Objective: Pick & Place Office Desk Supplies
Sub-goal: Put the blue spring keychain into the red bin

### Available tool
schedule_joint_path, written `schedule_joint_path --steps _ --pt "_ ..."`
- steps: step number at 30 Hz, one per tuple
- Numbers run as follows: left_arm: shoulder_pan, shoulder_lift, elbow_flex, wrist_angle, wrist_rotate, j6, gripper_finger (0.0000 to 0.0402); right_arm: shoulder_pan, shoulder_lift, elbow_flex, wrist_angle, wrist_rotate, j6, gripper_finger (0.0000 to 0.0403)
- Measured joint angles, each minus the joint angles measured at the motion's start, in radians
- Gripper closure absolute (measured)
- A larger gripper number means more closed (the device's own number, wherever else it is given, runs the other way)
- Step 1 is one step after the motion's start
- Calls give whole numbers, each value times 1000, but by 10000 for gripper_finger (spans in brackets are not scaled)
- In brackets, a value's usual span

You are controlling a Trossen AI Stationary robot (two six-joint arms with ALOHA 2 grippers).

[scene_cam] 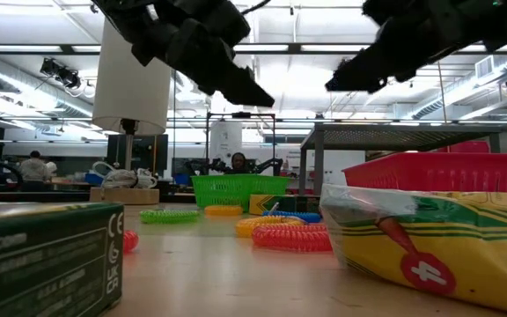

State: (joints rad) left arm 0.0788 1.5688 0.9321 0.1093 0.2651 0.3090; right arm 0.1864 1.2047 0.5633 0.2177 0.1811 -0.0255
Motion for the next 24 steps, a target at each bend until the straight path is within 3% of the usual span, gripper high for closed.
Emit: schedule_joint_path --steps 10,19,24 --pt "-27 -138 0 -33 -33 18 145 -1 286 220 -166 -23 -30 197" --pt "-51 -300 -1 -194 -193 42 145 -1 477 393 -277 -204 -75 197" --pt "-80 -384 -1 -221 -291 30 145 3 569 463 -342 -228 -102 197"
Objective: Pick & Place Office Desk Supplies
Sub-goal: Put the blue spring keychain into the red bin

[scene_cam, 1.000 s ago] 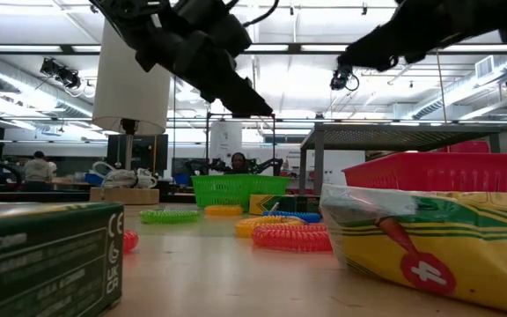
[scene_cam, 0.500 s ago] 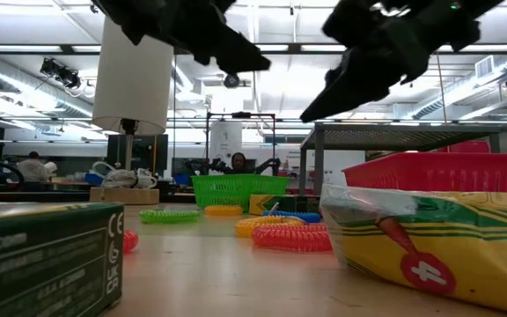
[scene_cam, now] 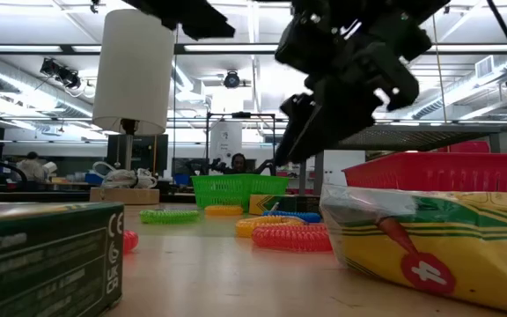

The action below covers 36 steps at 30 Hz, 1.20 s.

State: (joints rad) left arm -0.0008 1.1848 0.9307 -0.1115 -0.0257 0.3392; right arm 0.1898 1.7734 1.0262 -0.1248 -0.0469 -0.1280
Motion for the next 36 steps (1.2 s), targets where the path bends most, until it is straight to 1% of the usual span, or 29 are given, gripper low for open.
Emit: schedule_joint_path --steps 4,7,11,12,16,20,24,27,32,36 --pt "-25 -37 0 7 -53 -15 145 3 54 23 -2 -1 -18 197" --pt "-44 -43 -6 -3 -107 -14 145 3 82 24 4 0 -27 197" --pt "-48 -62 -80 35 -155 -21 145 3 109 24 12 24 -41 197" --pt "-48 -73 -103 38 -157 -26 145 3 111 24 12 33 -48 197" --pt "-48 -125 -192 150 -159 -59 145 4 112 23 18 75 -89 197" --pt "-48 -199 -283 247 -159 -96 145 4 112 23 29 80 -129 202" --pt "-48 -274 -357 288 -166 -126 145 9 113 23 29 73 -166 218" --pt "-52 -314 -389 294 -195 -141 145 23 113 23 33 59 -204 231" --pt "-66 -333 -409 294 -222 -141 145 45 113 23 46 55 -232 251" --pt "-80 -335 -410 298 -230 -123 145 51 113 23 49 101 -237 262"
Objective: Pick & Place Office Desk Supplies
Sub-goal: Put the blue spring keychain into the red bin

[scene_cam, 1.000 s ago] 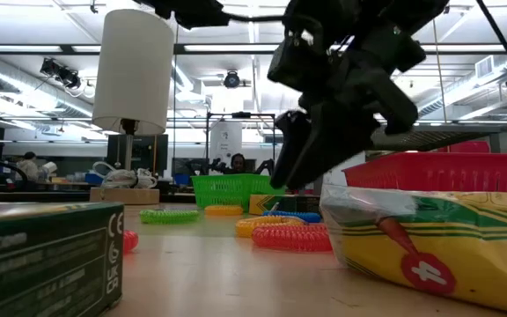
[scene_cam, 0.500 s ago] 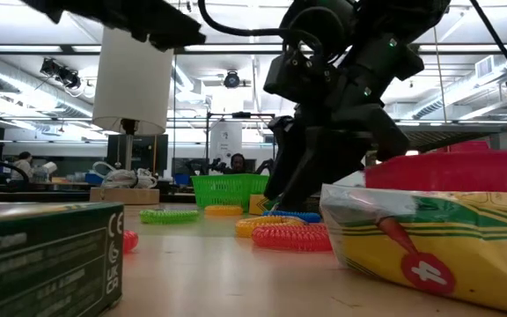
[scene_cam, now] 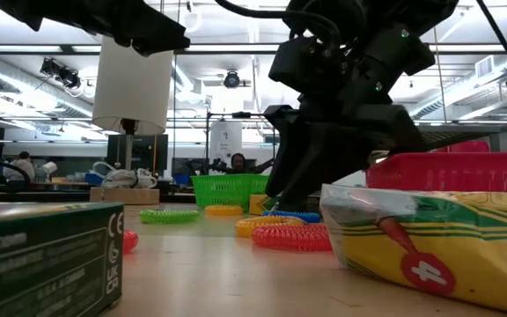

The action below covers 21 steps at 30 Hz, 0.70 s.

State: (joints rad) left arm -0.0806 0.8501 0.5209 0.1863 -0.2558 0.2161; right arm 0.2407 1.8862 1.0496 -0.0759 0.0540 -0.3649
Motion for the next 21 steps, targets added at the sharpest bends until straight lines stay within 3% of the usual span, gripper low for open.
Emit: schedule_joint_path --steps 12,21 --pt "-7 0 0 1 -7 12 145 0 0 0 2 33 -49 265" --pt "-11 0 0 29 -6 12 145 6 113 102 -114 97 -124 265"
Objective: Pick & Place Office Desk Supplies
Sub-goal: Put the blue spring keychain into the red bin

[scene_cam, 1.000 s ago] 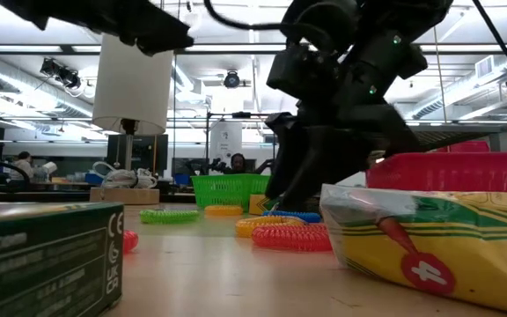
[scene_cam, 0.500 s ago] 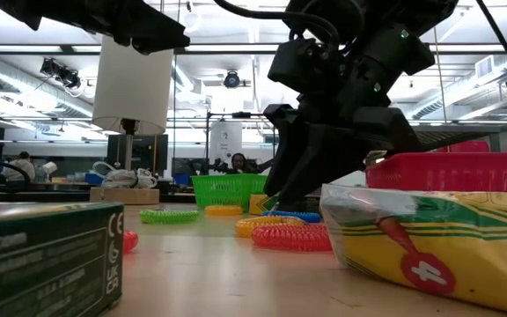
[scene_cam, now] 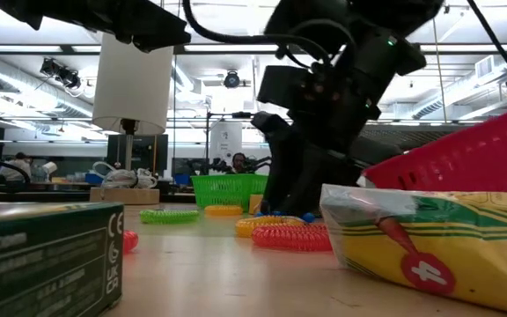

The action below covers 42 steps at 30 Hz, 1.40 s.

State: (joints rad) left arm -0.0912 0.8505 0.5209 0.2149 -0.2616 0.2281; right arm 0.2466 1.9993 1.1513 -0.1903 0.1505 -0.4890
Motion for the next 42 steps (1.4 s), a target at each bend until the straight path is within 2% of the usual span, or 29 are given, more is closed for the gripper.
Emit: schedule_joint_path --steps 6,9,11,14,16,25,32,39,42 --pt "-2 0 0 0 0 -2 145 -1 10 43 -23 -1 -32 266" --pt "-2 0 0 -1 0 -3 145 -1 10 47 -17 -3 -33 281" --pt "-2 0 0 -1 3 -3 145 -1 11 48 -6 -2 -29 306" --pt "-2 0 0 -1 17 -3 145 4 11 48 -5 3 -24 369" --pt "-2 0 0 -1 26 -3 145 13 10 49 -2 10 -25 391" --pt "-2 0 0 -1 34 -3 145 67 -15 50 2 133 -17 399" --pt "-2 3 1 -3 35 -1 145 107 -92 52 -9 235 7 401" --pt "-2 9 1 -3 35 10 145 134 -199 54 -32 256 75 402" --pt "-2 10 1 -5 38 10 145 148 -251 54 -113 252 153 402"
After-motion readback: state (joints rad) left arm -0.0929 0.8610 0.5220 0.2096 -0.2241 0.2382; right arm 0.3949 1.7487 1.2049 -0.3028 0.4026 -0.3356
